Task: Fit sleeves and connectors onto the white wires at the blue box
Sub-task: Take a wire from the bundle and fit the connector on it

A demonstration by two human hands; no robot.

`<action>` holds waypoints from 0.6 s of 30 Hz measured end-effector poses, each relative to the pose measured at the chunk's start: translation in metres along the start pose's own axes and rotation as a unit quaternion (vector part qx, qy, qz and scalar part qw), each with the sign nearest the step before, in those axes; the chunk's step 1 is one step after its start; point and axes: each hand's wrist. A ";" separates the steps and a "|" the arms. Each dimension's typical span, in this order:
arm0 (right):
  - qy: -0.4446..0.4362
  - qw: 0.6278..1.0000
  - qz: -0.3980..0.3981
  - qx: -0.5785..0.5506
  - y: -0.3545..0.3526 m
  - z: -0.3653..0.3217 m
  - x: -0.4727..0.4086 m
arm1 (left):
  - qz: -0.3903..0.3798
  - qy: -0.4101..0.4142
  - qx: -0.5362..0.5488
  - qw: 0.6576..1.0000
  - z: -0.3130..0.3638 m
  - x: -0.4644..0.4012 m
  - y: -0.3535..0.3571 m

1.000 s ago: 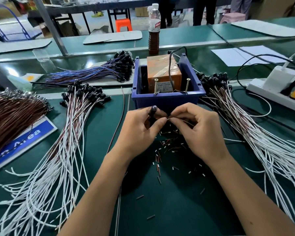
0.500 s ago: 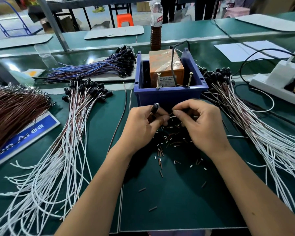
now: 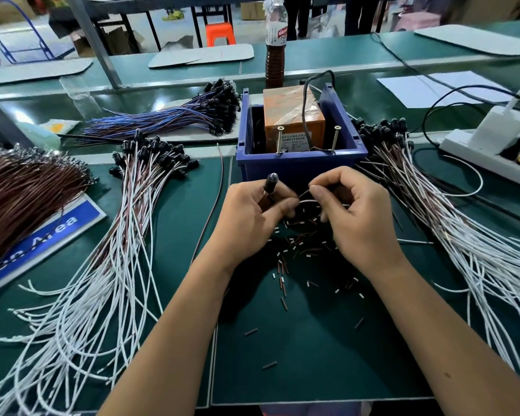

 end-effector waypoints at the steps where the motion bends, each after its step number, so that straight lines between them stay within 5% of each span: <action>1: 0.009 1.000 0.012 -0.009 -0.001 0.000 -0.001 | 0.001 0.000 -0.003 1.000 -0.002 0.000 -0.001; 5: 0.054 0.995 0.072 -0.047 -0.013 0.004 -0.007 | 0.001 -0.011 0.009 1.000 -0.006 0.001 -0.004; 12: -0.048 0.994 -0.037 0.090 -0.021 0.004 -0.011 | 0.059 -0.010 0.080 0.995 0.002 -0.002 -0.007; 18: 0.010 0.996 -0.092 0.012 -0.015 0.004 -0.007 | -0.081 -0.011 0.083 0.993 0.008 0.002 0.008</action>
Point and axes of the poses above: each hand's wrist, its own x-axis away from the middle knuckle, its own y-axis out of the palm, z = x × y, and after that the axes turned 10 degrees about z, right-handed
